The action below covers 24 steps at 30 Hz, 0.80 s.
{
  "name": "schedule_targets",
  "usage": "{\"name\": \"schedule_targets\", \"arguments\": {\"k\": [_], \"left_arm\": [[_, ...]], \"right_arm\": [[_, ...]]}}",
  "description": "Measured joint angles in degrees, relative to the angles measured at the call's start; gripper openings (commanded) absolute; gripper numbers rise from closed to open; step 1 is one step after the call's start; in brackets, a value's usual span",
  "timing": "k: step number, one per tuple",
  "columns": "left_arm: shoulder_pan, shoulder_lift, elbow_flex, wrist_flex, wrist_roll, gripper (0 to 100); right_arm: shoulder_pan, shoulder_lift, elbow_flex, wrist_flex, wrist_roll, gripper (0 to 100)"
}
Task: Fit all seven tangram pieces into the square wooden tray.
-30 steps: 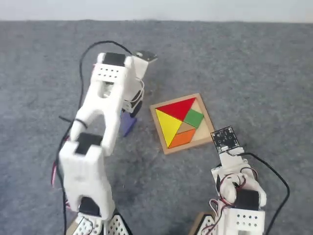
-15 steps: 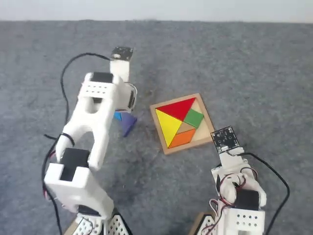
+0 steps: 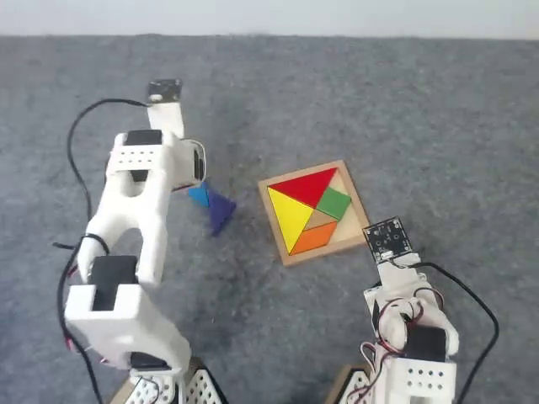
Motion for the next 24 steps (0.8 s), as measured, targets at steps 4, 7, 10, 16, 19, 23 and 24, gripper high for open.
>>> {"name": "schedule_targets", "arguments": {"k": [4, 7, 10, 16, 19, 23, 24], "left_arm": [[0.2, 0.0, 2.4, 0.0, -0.8, 12], [0.4, 0.0, 3.1, 0.0, -3.6, 14], [2.8, -0.3, 4.9, 0.0, -5.9, 14], [6.7, -2.8, 7.9, -0.6, -7.6, 14], [7.2, -6.7, 11.8, -3.5, -7.3, 15], [9.6, -12.2, 17.5, -6.8, -7.7, 19], [9.9, -13.2, 18.6, -7.1, -6.5, 19]], "right_arm": [[0.0, 0.0, 0.0, 0.0, 0.0, 0.8], [0.0, 0.0, 0.0, 0.0, 0.0, 0.8], [0.0, 0.0, 0.0, 0.0, 0.0, 0.8], [0.0, 0.0, 0.0, 0.0, 0.0, 0.8], [0.0, 0.0, 0.0, 0.0, 0.0, 0.8], [0.0, 0.0, 0.0, 0.0, 0.0, 0.8], [0.0, 0.0, 0.0, 0.0, 0.0, 0.8]]}}
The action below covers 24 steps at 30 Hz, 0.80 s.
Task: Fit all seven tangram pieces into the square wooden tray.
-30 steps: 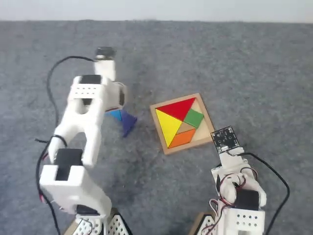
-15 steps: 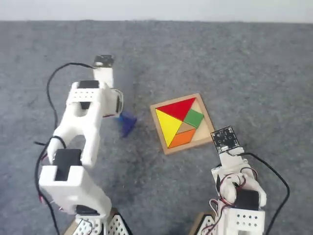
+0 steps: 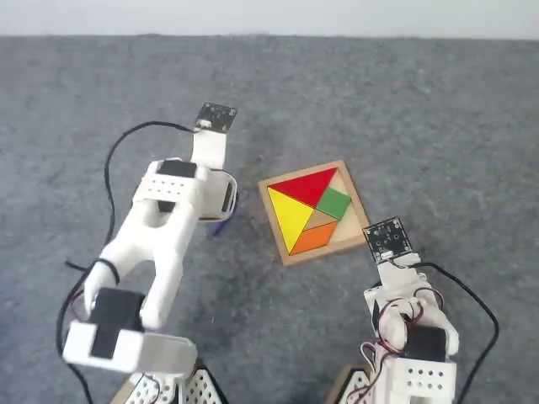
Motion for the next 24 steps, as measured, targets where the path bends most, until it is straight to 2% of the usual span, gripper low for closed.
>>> {"name": "schedule_targets", "arguments": {"k": [8, 16, 24], "left_arm": [[-2.5, -1.3, 3.3, -3.1, 12.0, 20], [-1.0, -0.9, 3.4, -3.3, 11.3, 21], [-1.2, 9.4, -2.5, -1.1, 12.3, 23]], "right_arm": [[0.0, 0.0, 0.0, 0.0, 0.0, 0.8], [0.0, 0.0, 0.0, 0.0, 0.0, 0.8], [0.0, 0.0, 0.0, 0.0, 0.0, 0.8]]}}
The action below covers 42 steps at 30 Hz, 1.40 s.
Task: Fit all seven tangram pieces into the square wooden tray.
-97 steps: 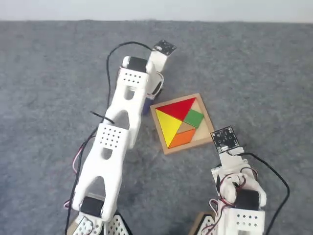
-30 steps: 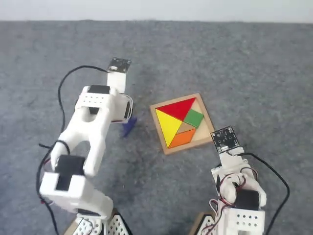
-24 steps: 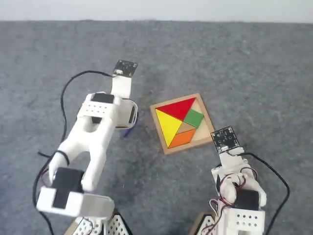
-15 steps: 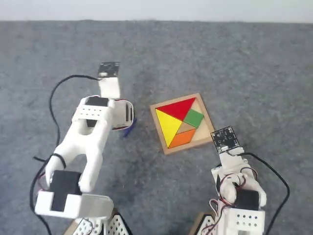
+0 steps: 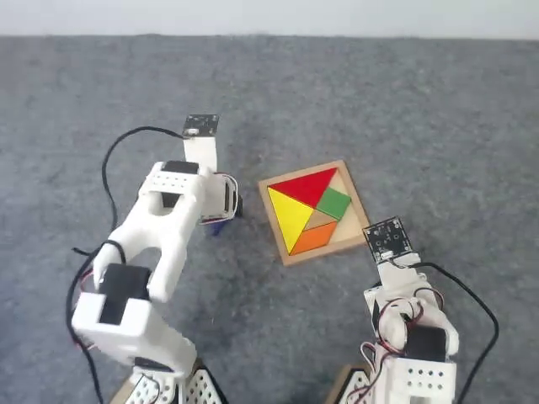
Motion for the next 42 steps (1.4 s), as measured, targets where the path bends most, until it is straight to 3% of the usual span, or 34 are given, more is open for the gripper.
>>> {"name": "schedule_targets", "arguments": {"k": [28, 42], "left_arm": [[3.7, 0.8, -1.1, -2.1, 1.3, 23], [6.3, 9.5, -10.5, 5.2, -0.6, 15]], "right_arm": [[0.0, 0.0, 0.0, 0.0, 0.0, 0.8], [0.0, 0.0, 0.0, 0.0, 0.0, 0.8]]}}
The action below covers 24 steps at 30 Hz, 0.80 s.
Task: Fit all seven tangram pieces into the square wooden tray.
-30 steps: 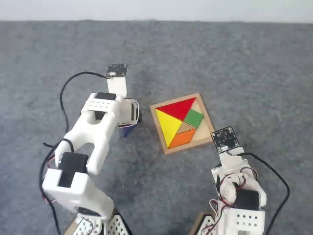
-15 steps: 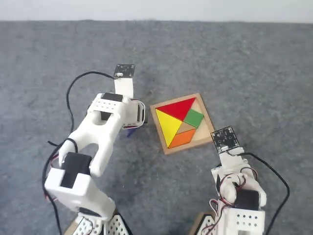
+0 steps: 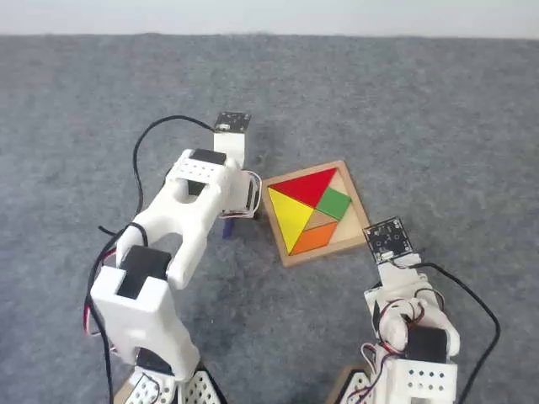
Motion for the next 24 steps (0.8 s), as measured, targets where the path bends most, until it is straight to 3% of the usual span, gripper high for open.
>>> {"name": "schedule_targets", "arguments": {"k": [6, 13, 24], "left_arm": [[0.1, -1.6, 1.0, -0.2, -0.4, 14], [-0.1, -9.6, 9.0, -1.1, -3.7, 4], [0.2, -10.8, 10.0, -2.2, -8.2, 1]], "right_arm": [[0.0, 0.0, 0.0, 0.0, 0.0, 0.8], [0.0, 0.0, 0.0, 0.0, 0.0, 0.8], [0.0, 0.0, 0.0, 0.0, 0.0, 0.8]]}}
